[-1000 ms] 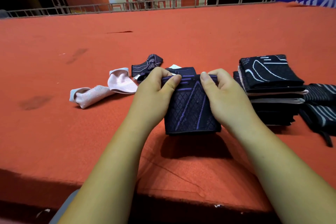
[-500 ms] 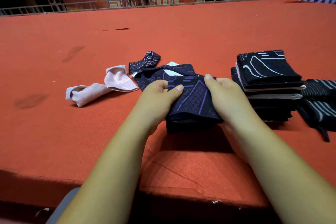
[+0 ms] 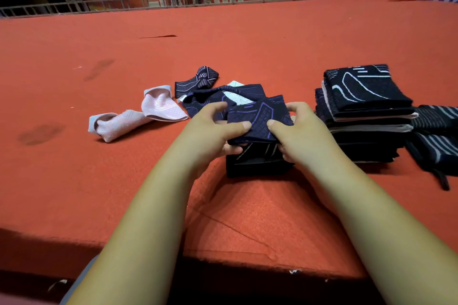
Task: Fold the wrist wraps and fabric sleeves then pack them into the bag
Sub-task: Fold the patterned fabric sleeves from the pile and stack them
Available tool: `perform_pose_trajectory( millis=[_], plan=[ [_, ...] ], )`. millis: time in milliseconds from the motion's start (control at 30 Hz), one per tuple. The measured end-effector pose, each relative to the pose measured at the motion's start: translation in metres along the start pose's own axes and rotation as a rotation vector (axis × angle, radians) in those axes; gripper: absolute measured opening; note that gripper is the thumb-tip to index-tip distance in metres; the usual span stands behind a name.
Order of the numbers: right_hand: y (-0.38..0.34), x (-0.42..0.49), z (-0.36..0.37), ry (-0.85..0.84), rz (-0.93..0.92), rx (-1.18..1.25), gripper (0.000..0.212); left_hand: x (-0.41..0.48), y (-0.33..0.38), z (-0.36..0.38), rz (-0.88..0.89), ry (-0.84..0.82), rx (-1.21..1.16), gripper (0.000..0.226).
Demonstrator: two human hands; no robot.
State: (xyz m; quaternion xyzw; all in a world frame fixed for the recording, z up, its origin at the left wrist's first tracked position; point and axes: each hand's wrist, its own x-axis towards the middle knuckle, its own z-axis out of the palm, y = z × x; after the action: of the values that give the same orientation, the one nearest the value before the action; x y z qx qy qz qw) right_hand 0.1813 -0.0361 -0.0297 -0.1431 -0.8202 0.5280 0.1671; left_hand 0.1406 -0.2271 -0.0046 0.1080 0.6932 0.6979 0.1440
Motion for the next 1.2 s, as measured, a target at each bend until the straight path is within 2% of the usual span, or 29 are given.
perform_pose_trajectory(
  millis=[67, 200, 300, 400, 533, 800, 967, 1067, 1133, 1200],
  plan=[
    [0.002, -0.001, -0.001, -0.007, -0.007, -0.125, 0.057, 0.002, -0.005, 0.001, 0.028, 0.022, 0.15, 0.048],
    [0.005, -0.007, -0.004, -0.031, -0.129, -0.479, 0.046, 0.005, -0.017, 0.004, 0.065, 0.048, 0.46, 0.044],
    [0.011, -0.006, 0.0, -0.069, -0.114, -0.595, 0.038, 0.009, -0.022, 0.003, 0.031, 0.062, 0.543, 0.048],
    [0.011, -0.006, 0.0, -0.104, -0.096, -0.6, 0.038, 0.011, -0.025, 0.001, -0.003, 0.043, 0.54, 0.048],
    [0.011, -0.002, -0.001, -0.113, -0.09, -0.529, 0.034, 0.012, -0.026, 0.0, 0.008, 0.035, 0.567, 0.036],
    [0.018, 0.002, 0.001, -0.117, -0.107, -0.543, 0.029, 0.014, -0.03, -0.001, -0.065, -0.1, 0.659, 0.033],
    [0.017, 0.001, 0.002, -0.117, -0.093, -0.565, 0.028, 0.017, -0.035, -0.008, 0.025, -0.026, 0.586, 0.019],
    [0.015, -0.002, 0.001, -0.105, -0.102, -0.543, 0.027, 0.03, -0.041, -0.016, 0.114, 0.207, 0.511, 0.026],
    [0.013, -0.003, 0.002, -0.08, -0.128, -0.535, 0.026, 0.044, -0.05, -0.027, 0.162, 0.331, 0.686, 0.019],
    [0.011, -0.004, 0.004, -0.048, -0.17, -0.532, 0.027, 0.058, -0.064, -0.037, 0.16, 0.297, 0.889, 0.026]
  ],
)
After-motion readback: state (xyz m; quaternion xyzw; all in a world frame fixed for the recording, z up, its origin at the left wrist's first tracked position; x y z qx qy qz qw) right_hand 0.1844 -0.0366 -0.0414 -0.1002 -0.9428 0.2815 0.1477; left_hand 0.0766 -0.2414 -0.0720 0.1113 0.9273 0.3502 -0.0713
